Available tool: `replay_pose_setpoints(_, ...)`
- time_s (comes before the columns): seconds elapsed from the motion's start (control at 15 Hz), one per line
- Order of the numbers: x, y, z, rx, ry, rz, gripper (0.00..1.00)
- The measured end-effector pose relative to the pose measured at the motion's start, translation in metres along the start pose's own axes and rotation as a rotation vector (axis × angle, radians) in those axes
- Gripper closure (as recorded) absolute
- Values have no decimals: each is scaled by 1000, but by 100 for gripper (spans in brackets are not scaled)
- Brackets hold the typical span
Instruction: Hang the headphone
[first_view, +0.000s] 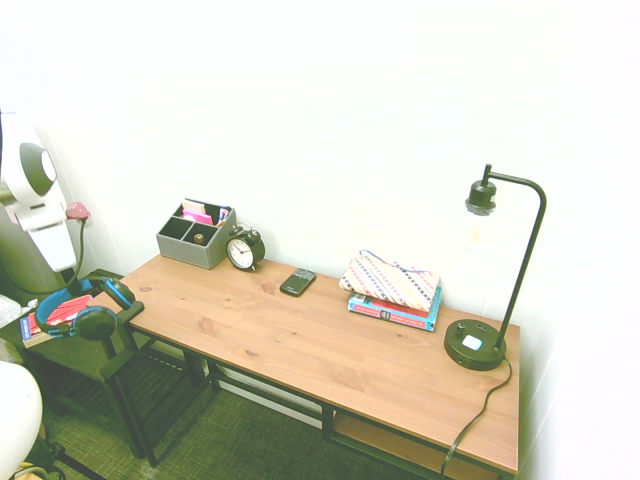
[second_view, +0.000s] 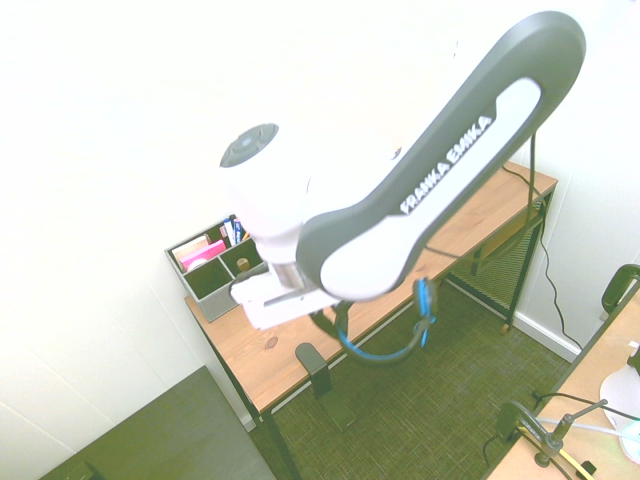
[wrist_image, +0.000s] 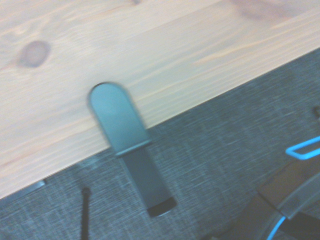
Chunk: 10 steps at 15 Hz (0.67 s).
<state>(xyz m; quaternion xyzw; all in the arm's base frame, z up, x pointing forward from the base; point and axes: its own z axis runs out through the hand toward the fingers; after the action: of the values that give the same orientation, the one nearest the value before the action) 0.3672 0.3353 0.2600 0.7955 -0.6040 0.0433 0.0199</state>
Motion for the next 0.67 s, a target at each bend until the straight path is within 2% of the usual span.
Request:
replay_pose_setpoints(0.4,-28,30,84,2,-58,12,100)
replay_pose_setpoints(0.67,-16,23,126,17,-26,29,100)
